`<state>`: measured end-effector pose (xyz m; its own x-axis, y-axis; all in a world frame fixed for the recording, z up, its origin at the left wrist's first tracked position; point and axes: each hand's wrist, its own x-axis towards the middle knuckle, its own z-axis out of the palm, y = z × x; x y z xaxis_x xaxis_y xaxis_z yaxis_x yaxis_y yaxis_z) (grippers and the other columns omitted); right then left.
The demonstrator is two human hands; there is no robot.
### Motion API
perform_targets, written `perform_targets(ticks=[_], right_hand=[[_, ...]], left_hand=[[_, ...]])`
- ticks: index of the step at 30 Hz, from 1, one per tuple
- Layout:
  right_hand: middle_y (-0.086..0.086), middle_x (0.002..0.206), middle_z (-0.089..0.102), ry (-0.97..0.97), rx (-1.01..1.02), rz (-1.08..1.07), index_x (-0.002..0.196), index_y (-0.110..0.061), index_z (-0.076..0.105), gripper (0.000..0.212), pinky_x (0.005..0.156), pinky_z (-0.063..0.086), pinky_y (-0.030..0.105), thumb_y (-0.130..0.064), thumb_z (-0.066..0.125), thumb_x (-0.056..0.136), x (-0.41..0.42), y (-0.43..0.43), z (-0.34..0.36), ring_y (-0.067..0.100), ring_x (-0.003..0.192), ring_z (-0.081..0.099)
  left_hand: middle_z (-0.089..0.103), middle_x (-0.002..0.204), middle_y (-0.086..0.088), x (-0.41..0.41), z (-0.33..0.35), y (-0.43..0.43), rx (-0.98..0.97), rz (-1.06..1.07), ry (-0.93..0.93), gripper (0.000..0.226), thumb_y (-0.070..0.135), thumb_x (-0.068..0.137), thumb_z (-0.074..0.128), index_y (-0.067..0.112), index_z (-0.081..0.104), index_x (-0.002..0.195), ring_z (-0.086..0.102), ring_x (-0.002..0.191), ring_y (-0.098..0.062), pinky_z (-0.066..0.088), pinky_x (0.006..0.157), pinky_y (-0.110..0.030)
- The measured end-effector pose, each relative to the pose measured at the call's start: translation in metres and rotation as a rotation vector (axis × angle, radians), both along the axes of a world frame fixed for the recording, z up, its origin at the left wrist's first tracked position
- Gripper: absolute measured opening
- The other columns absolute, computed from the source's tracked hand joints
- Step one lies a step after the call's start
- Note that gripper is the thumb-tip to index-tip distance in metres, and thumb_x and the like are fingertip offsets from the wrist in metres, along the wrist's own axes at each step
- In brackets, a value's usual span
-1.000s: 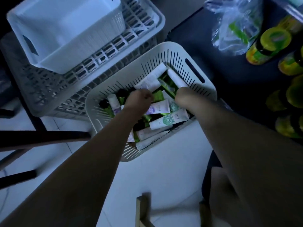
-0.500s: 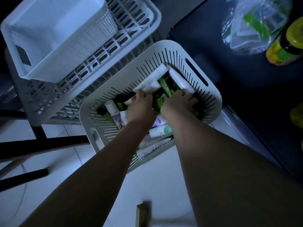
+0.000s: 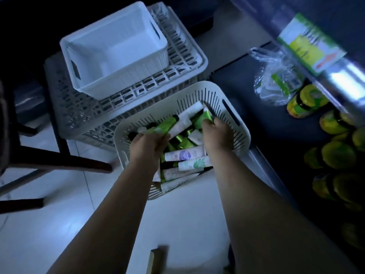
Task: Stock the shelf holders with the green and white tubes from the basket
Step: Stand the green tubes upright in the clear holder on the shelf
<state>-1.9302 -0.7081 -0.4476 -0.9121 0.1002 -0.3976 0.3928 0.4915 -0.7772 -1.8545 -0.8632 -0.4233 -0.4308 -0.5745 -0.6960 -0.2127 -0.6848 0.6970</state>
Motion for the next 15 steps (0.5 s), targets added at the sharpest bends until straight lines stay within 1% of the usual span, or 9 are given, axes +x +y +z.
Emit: perform_targets(ticks=[2,4,5,6,8,9,11,12,15], right_hand=[[0.003,0.074,0.067,-0.071,-0.150,-0.159,0.076,-0.016,0.066,0.033,0.069,0.048,0.035,-0.044,0.060,0.093,0.006,0.009,0.013,0.027,0.075,0.063],[0.007,0.081,0.071,-0.131,-0.347,-0.312,0.076,-0.017,0.070,0.036,0.077,0.056,0.044,-0.048,0.063,0.092,0.010,0.019,0.026,0.028,0.081,0.067],[0.007,0.086,0.071,-0.163,-0.490,-0.373,0.082,-0.018,0.070,0.032,0.075,0.058,0.043,-0.046,0.063,0.095,0.013,0.022,0.038,0.026,0.084,0.069],[0.008,0.093,0.071,-0.189,-0.631,-0.411,0.093,-0.019,0.069,0.026,0.069,0.059,0.038,-0.044,0.061,0.099,0.016,0.024,0.049,0.024,0.087,0.069],[0.009,0.103,0.073,-0.235,-0.766,-0.427,0.114,-0.018,0.064,0.033,0.061,0.055,0.031,-0.046,0.052,0.103,0.017,0.023,0.070,0.020,0.092,0.070],[0.009,0.100,0.075,-0.252,-0.788,-0.433,0.120,-0.015,0.063,0.040,0.062,0.056,0.031,-0.048,0.047,0.105,0.018,0.021,0.086,0.020,0.090,0.071],[0.007,0.084,0.071,-0.277,-0.854,-0.440,0.118,-0.011,0.063,0.046,0.074,0.058,0.037,-0.049,0.039,0.107,0.018,0.019,0.118,0.021,0.075,0.068],[0.006,0.080,0.066,-0.276,-0.902,-0.424,0.114,-0.011,0.064,0.045,0.077,0.058,0.038,-0.049,0.040,0.107,0.018,0.017,0.135,0.021,0.068,0.063],[0.004,0.081,0.055,-0.199,-0.991,-0.346,0.106,-0.013,0.064,0.042,0.071,0.052,0.034,-0.053,0.054,0.100,0.022,0.023,0.183,0.020,0.065,0.053]], left_hand=[[0.060,0.115,-0.032,0.009,0.016,-0.003,0.068,0.011,0.045,0.022,-0.012,0.090,0.061,-0.003,0.055,0.109,0.077,0.081,-0.037,0.064,0.075,-0.038],[0.055,0.125,-0.040,0.021,0.032,-0.006,0.143,-0.019,0.092,0.021,-0.010,0.091,0.059,-0.005,0.052,0.111,0.076,0.087,-0.039,0.063,0.071,-0.036],[0.053,0.128,-0.043,0.028,0.040,-0.007,0.181,-0.049,0.123,0.023,-0.011,0.092,0.058,-0.007,0.051,0.114,0.076,0.091,-0.040,0.063,0.073,-0.037],[0.051,0.130,-0.044,0.035,0.050,-0.008,0.217,-0.084,0.167,0.030,-0.013,0.092,0.056,-0.009,0.048,0.121,0.075,0.094,-0.043,0.063,0.075,-0.038],[0.051,0.133,-0.041,0.046,0.061,-0.007,0.281,-0.148,0.226,0.048,-0.017,0.091,0.053,-0.010,0.040,0.137,0.073,0.100,-0.046,0.062,0.079,-0.040],[0.053,0.133,-0.041,0.051,0.070,-0.005,0.289,-0.209,0.253,0.049,-0.018,0.090,0.052,-0.012,0.040,0.138,0.072,0.102,-0.045,0.062,0.080,-0.040],[0.055,0.134,-0.039,0.062,0.086,0.004,0.271,-0.351,0.306,0.044,-0.017,0.089,0.051,-0.009,0.046,0.132,0.071,0.106,-0.042,0.061,0.082,-0.039],[0.057,0.135,-0.037,0.065,0.094,0.010,0.249,-0.401,0.324,0.040,-0.016,0.089,0.051,-0.002,0.049,0.126,0.071,0.106,-0.040,0.060,0.083,-0.039],[0.065,0.130,-0.027,0.070,0.121,0.033,0.172,-0.498,0.348,0.034,-0.012,0.093,0.050,0.000,0.054,0.124,0.070,0.110,-0.034,0.053,0.091,-0.040]])
